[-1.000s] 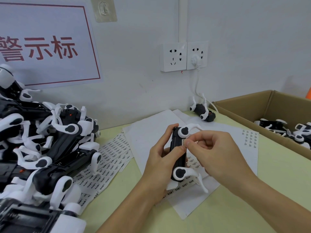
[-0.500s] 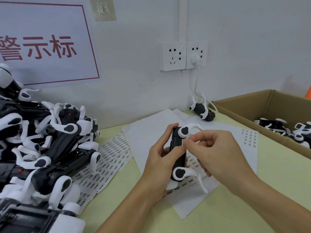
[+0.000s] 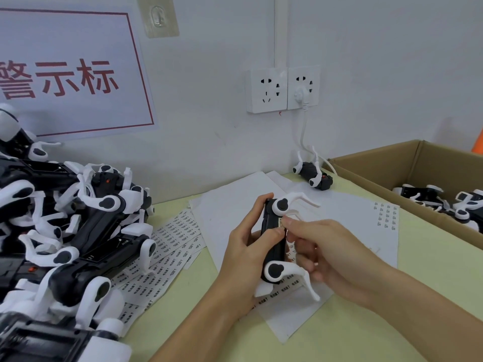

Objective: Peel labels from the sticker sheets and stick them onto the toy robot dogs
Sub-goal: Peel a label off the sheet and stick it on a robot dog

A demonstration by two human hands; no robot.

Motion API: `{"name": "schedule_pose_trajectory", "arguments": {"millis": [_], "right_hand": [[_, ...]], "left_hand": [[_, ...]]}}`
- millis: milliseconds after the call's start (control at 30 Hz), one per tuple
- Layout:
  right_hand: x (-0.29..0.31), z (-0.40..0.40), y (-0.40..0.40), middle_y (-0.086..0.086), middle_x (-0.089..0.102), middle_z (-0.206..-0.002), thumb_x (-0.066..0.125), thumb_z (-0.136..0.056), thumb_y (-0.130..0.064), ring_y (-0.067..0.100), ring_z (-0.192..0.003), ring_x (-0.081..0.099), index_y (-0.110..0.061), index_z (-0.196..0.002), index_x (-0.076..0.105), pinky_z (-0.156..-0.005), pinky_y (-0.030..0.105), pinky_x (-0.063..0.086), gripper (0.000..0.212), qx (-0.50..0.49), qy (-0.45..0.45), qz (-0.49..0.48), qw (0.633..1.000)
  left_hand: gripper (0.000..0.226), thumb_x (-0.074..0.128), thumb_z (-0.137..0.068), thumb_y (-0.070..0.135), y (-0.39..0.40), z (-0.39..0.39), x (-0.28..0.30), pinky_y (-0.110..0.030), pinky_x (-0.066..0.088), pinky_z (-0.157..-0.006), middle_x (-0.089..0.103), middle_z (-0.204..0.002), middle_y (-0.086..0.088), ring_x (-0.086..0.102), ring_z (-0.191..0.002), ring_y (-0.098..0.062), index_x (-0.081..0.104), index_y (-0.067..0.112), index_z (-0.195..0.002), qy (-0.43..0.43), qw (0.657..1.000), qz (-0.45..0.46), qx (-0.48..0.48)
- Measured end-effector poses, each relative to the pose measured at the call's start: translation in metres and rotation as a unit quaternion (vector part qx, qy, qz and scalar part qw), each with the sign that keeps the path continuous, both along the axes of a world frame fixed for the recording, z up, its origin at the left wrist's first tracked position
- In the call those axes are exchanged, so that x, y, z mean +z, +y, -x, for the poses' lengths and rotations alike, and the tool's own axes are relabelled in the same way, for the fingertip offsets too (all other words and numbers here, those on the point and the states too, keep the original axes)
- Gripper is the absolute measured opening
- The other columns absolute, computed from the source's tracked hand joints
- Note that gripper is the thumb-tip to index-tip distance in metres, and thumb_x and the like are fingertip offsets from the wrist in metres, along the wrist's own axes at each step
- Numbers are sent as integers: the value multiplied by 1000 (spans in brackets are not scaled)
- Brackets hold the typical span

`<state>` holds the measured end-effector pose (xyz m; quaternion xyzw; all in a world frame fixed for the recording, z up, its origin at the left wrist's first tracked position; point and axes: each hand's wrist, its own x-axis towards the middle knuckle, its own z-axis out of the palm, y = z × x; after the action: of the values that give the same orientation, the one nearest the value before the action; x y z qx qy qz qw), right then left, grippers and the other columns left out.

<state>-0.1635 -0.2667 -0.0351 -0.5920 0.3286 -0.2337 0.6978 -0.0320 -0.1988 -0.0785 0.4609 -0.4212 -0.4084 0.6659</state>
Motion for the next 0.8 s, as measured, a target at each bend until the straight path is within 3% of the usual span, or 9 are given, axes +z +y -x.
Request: {"name": "schedule_pose_trajectory", "arguments": {"millis": [100,200,300,367,533,667,800], "right_hand": [[-3,-1,-2,-1,32,-54,55,-96,-26,13,-41,38,-10,-75,53,-35,22,30,27,23,-42,-62,997],[-5,-1,-4,0,40,-55,62,-93,-29,15,-45,41,-12,-71,57,-37,22,31,29,43,-38,16,998],[-7,-3,-3,6,48,-60,67,-90,-32,15,-45,44,-3,-87,61,-35,22,32,30,37,-23,65,997],[-8,-3,-4,8,47,-60,66,-91,-29,15,-43,43,-1,-93,60,-34,22,32,29,40,-32,53,997],[-9,-2,-7,7,40,-63,69,-77,-32,13,-43,40,-5,-88,53,-36,22,31,33,75,-58,2,996],[-10,1,-10,5,39,-56,65,-88,-23,15,-44,36,-9,-76,46,-36,22,31,26,105,-69,7,992],[-7,7,-18,2,42,-53,59,-98,-11,14,-41,38,-10,-73,45,-36,20,31,29,128,-39,103,986]], "left_hand": [[59,65,-81,23,-1,-1,0,-49,49,-84,63,-92,-20,59,-82,-35,56,47,-135,15,1000,-1,-2],[59,71,-76,32,0,1,1,-45,48,-79,60,-87,-19,58,-78,-34,58,50,-131,0,1000,5,-8],[58,71,-75,35,2,2,3,-33,51,-70,65,-84,-12,62,-70,-29,58,52,-129,-30,999,12,-22],[59,68,-77,30,3,1,3,-35,52,-71,66,-86,-12,63,-70,-30,57,50,-131,-31,999,19,-32],[59,57,-86,11,3,-2,0,-52,46,-82,66,-85,-19,59,-81,-39,56,43,-135,-3,998,19,-56],[61,63,-77,17,2,-4,2,-50,42,-85,65,-106,-19,56,-90,-39,60,37,-134,43,996,27,-78],[62,63,-73,15,4,-4,6,-42,47,-79,59,-113,-17,53,-94,-35,62,30,-133,103,987,30,-123]]}}
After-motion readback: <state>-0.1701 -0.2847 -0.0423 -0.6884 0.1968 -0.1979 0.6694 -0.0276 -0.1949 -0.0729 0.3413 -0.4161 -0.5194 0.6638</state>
